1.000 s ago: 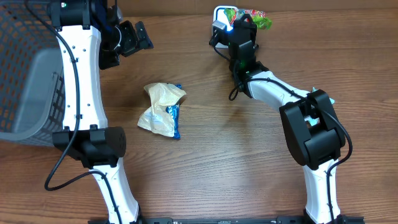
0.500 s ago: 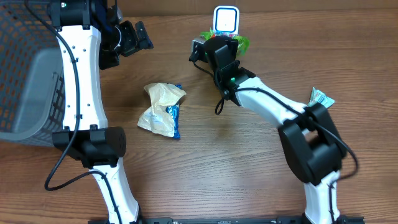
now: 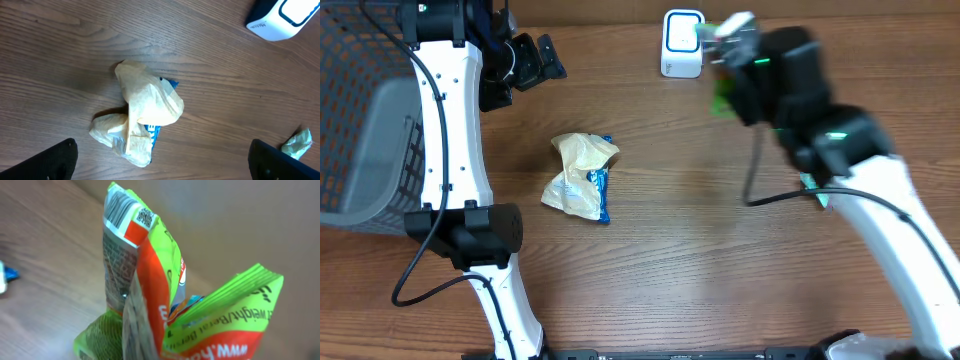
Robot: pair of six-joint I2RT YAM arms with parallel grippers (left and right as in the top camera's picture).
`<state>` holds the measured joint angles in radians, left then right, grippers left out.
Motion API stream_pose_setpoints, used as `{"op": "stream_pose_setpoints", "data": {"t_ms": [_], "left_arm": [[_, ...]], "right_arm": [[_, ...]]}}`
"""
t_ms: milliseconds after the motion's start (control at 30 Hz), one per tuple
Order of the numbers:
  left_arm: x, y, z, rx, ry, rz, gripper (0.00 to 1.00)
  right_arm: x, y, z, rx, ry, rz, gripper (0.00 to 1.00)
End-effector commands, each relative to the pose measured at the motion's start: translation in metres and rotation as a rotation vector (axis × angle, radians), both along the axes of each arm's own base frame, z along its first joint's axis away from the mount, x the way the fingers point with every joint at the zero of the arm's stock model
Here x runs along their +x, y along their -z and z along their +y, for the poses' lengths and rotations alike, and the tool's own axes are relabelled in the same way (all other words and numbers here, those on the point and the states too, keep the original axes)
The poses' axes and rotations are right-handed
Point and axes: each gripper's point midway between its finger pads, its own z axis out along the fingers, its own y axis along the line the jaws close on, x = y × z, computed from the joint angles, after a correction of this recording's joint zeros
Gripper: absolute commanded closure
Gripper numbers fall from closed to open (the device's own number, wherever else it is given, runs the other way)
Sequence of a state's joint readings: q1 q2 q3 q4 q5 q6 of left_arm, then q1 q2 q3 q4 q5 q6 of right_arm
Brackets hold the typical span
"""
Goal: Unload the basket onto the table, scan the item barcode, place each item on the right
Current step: 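Carry the candy bag right and drop it beside the wipes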
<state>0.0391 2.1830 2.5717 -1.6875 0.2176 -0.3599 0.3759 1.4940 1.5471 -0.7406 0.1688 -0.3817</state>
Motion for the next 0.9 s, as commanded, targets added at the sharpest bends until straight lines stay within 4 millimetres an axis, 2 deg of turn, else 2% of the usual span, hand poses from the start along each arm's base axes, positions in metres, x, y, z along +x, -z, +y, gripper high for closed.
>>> {"op": "stream_pose_setpoints", "data": {"t_ms": [0,67,133,200,300,400,567,700,867], "left_arm": [[0.0,0.002,-0.005,-0.007,0.025,0.002,0.0],[0.0,0.002,-0.005,-0.007,0.025,0.002,0.0],[0.0,0.002,-0.005,-0.007,0.026,0.002,0.0],[0.0,0.002,-0.005,-0.007,0.025,0.002,0.0],[0.0,0.002,-0.005,-0.007,0.025,0.002,0.0],[0.0,0.002,-0.005,-0.007,0.025,0.002,0.0],[0.0,0.002,-0.005,-0.007,0.025,0.002,0.0],[0.0,0.002,-0.005,-0.007,0.026,0.002,0.0],[0.0,0.002,-0.005,-0.007,0.025,0.002,0.0]], "right_arm": [[-0.006,-0.004,-0.028,0.235,0.097,0.095,0.96],[-0.01,0.01,-0.058,0.265,0.188,0.164,0.96],[-0.014,0.032,-0.099,0.337,0.366,0.256,0.96],[-0.016,0.052,-0.123,0.39,0.457,0.319,0.96],[-0.017,0.084,-0.149,0.461,0.56,0.39,0.96],[-0.016,0.12,-0.161,0.532,0.638,0.464,0.96],[-0.016,0.171,-0.17,0.56,0.703,0.567,0.96],[-0.015,0.199,-0.173,0.542,0.73,0.634,0.96],[-0.02,0.215,-0.176,0.521,0.757,0.681,0.96]]}}
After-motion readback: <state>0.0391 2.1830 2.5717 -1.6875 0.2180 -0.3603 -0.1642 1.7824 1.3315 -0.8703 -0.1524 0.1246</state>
